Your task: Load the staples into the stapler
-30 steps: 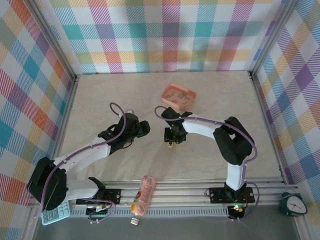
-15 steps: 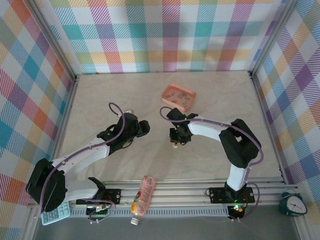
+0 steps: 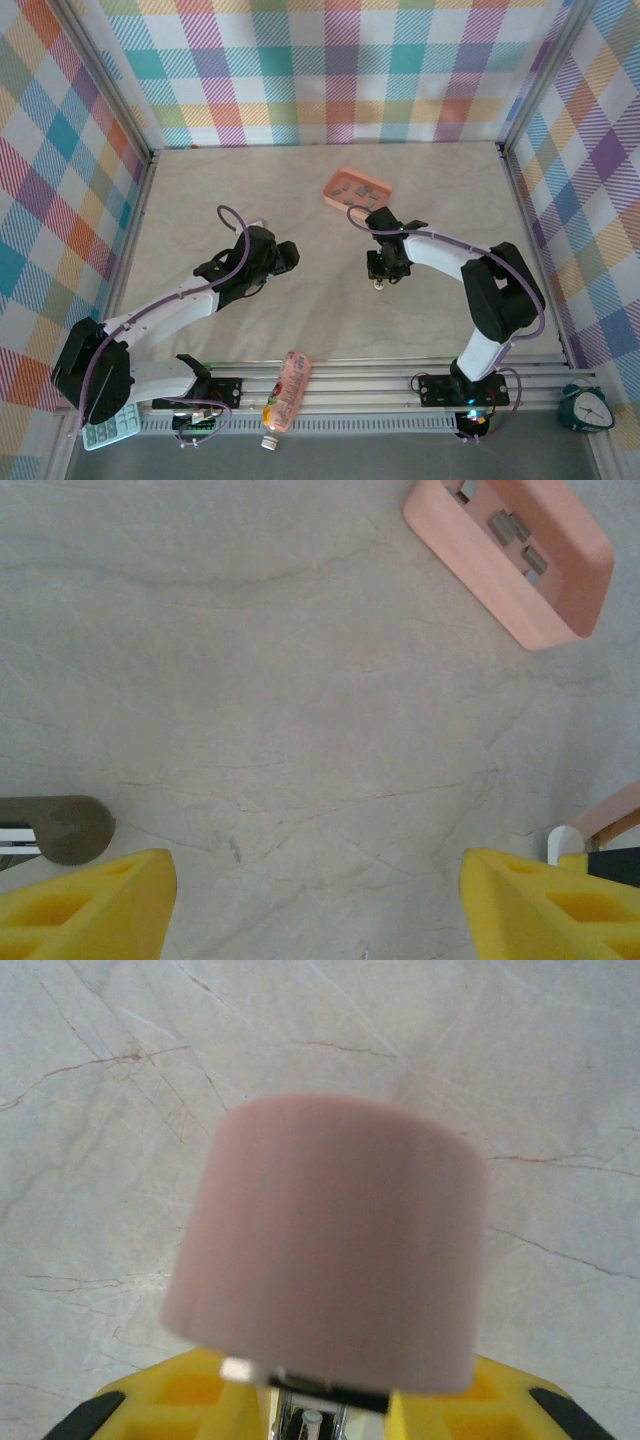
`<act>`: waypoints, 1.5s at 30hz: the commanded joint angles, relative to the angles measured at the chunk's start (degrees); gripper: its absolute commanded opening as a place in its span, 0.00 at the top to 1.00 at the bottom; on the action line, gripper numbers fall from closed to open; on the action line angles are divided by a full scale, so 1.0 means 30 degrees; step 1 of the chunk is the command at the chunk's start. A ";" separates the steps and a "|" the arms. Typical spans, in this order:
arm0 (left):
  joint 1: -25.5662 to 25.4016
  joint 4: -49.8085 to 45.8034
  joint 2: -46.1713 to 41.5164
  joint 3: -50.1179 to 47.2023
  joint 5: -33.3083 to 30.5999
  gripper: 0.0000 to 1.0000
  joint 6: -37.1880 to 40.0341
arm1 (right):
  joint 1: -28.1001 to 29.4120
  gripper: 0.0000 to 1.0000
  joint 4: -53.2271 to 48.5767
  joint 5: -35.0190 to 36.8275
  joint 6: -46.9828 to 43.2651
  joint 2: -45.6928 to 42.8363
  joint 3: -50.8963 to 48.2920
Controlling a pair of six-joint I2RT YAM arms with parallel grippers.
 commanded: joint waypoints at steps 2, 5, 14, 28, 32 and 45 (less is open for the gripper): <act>0.0145 -0.0654 -0.0009 0.0549 -0.0080 0.25 0.0174 | -0.0179 0.70 -0.0324 -0.0958 -0.1288 0.0555 -0.0046; 0.0123 -0.0773 -0.0015 0.0668 -0.0094 0.25 0.0153 | -0.0227 0.68 -0.0341 -0.1144 -0.1146 0.0875 0.0048; 0.0123 -0.2118 -0.0133 0.1274 -0.0185 0.25 0.0355 | -0.0229 0.53 -0.0959 -0.1173 -0.0388 -0.0091 0.0222; 0.1914 -0.6275 0.0097 0.3774 0.3008 0.24 0.2569 | 0.0615 0.46 -0.2914 -0.1586 -0.0046 -0.4894 0.1224; 0.3126 -0.8150 0.0354 0.5009 0.4768 0.25 0.4743 | 0.1265 0.46 -0.1042 -0.3042 -0.0372 -0.5807 0.0799; 0.6702 -1.2433 0.3056 0.7194 0.7518 0.26 0.6111 | 0.2975 0.45 0.3492 -0.4313 0.2595 -0.5996 -0.0272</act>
